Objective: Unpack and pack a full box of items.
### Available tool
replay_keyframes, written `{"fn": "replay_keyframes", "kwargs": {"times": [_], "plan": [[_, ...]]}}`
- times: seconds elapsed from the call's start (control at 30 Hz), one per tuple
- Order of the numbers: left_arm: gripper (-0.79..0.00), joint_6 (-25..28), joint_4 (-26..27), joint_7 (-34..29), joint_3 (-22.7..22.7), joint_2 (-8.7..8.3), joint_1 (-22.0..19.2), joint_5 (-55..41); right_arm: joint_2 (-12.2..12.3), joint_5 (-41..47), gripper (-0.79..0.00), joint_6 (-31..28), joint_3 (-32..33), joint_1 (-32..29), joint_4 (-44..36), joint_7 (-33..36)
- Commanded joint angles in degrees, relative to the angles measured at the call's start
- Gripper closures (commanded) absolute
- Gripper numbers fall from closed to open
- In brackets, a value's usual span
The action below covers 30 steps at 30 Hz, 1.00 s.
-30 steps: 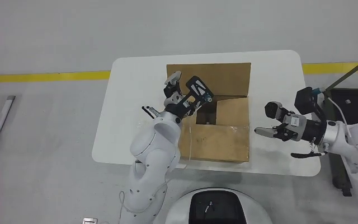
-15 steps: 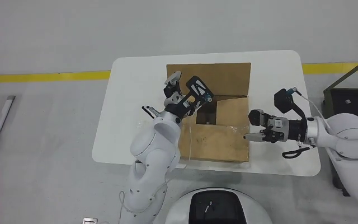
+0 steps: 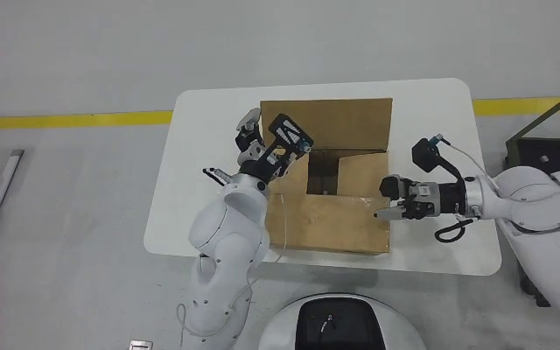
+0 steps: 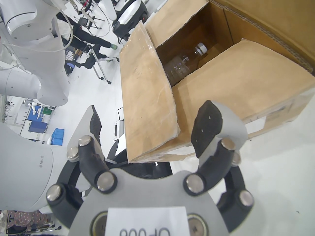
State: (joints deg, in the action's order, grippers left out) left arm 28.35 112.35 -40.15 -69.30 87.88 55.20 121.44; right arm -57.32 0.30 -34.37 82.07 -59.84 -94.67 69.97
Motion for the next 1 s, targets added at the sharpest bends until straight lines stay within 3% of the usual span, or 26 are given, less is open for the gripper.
{"fn": "replay_keyframes", "kwargs": {"times": [0.0,0.3,0.37,0.7,0.97], "plan": [[-0.785,-0.29,0.06,-0.37,-0.52,-0.05,0.05,0.01,0.26,-0.08,-0.382,0.31,-0.80,0.25,-0.28,0.26],[-0.785,-0.30,-0.84,-0.73,-0.38,-0.15,-0.40,0.18,2.21,3.57,-0.323,0.18,-4.16,0.74,-2.19,0.14],[-0.785,0.17,-1.01,-0.32,-0.16,-0.17,-0.76,0.05,2.89,2.55,0.000,-0.05,-4.63,0.90,-3.85,-0.09],[-0.785,1.37,-1.12,-0.64,0.60,-0.09,-3.58,-0.58,6.63,-0.53,0.000,-4.45,-6.42,-0.04,-10.19,-4.49],[-0.785,1.91,-0.98,-1.96,0.92,-0.01,-5.05,-1.23,9.22,-7.07,0.000,-12.10,-4.09,0.29,-11.45,-12.15]]}}
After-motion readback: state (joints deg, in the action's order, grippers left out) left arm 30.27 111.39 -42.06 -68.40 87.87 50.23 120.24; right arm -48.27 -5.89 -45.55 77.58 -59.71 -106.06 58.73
